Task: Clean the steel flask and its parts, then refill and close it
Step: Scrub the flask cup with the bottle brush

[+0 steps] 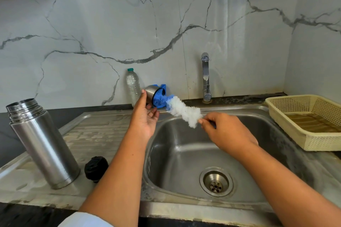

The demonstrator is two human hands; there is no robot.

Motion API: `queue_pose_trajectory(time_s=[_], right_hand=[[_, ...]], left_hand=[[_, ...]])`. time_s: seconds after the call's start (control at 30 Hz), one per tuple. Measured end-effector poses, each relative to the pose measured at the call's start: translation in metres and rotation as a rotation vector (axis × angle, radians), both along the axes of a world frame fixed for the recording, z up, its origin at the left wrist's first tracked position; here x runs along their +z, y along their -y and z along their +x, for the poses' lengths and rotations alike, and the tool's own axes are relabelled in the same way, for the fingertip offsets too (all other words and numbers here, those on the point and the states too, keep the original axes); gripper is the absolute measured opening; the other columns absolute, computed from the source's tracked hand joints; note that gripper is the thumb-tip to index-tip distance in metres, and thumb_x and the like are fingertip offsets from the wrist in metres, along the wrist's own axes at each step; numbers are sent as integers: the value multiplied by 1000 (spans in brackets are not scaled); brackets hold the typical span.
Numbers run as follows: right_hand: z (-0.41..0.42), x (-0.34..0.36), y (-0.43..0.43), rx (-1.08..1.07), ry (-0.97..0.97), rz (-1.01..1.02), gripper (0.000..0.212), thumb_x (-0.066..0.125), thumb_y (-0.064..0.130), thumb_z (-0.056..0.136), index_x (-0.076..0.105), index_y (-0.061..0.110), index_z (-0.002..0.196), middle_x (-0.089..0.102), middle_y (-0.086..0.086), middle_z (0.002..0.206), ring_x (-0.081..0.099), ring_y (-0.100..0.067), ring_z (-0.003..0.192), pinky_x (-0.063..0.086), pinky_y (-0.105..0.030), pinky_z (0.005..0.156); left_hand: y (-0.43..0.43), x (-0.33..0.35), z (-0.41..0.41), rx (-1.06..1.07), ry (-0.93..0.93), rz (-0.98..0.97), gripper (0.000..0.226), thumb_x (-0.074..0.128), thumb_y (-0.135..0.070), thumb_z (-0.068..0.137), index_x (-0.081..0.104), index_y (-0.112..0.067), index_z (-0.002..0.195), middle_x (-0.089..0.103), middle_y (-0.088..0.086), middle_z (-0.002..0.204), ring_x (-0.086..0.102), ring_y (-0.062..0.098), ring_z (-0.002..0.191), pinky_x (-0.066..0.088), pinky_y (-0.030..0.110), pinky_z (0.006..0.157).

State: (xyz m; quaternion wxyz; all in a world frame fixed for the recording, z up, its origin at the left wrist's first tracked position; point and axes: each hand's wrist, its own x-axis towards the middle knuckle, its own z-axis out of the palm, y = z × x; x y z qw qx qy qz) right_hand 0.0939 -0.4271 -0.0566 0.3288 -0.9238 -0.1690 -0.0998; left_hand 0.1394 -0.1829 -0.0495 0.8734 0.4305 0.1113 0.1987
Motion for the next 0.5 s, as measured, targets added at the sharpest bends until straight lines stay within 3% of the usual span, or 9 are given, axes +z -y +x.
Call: queue_pose_trajectory(time_s=[0.07,0.13,0.27,0.33,0.43,0.5], right_hand=[[-1,1,1,-43,37,-46,24,48,52,102,67,39,108,68,9,88,65,-18,81,59,-44,72],[-1,0,2,-65,61,-92,24,49,51,102,68,38,111,68,9,89,65,-18,80,59,-43,71],[-2,0,0,-52,85,-128,23,50,47,103,69,36,111,65,10,83,63,-15,74,59,-42,68],[-3,0,-1,-34,88,-163,24,49,47,103,70,35,106,64,8,80,63,-16,71,59,-42,67],[-5,1,-3,-10,112,-237,29,47,48,104,68,30,94,62,7,74,61,-16,66,55,-36,59],[-7,1,-4,17,132,-257,32,46,47,105,65,28,87,61,7,72,59,-15,63,48,-32,54]], left_hand=[[-3,-2,1,2,-22,-26,37,69,-36,95,62,-14,123,69,14,122,63,25,114,53,34,90],[-5,-2,2,-22,-17,-53,38,64,-38,98,60,-11,125,64,18,129,62,29,118,51,37,99],[-5,3,1,-77,17,-89,79,66,-66,88,51,-5,137,62,23,130,64,35,119,47,49,111],[-3,6,-2,-74,19,-88,87,66,-70,84,51,-4,137,66,22,125,67,35,114,52,51,104],[0,11,-7,-59,23,-96,72,68,-69,83,57,-12,125,72,20,112,72,35,103,61,52,79],[1,12,-9,-63,21,-122,63,70,-66,83,58,-14,116,76,20,102,74,36,100,61,55,78]])
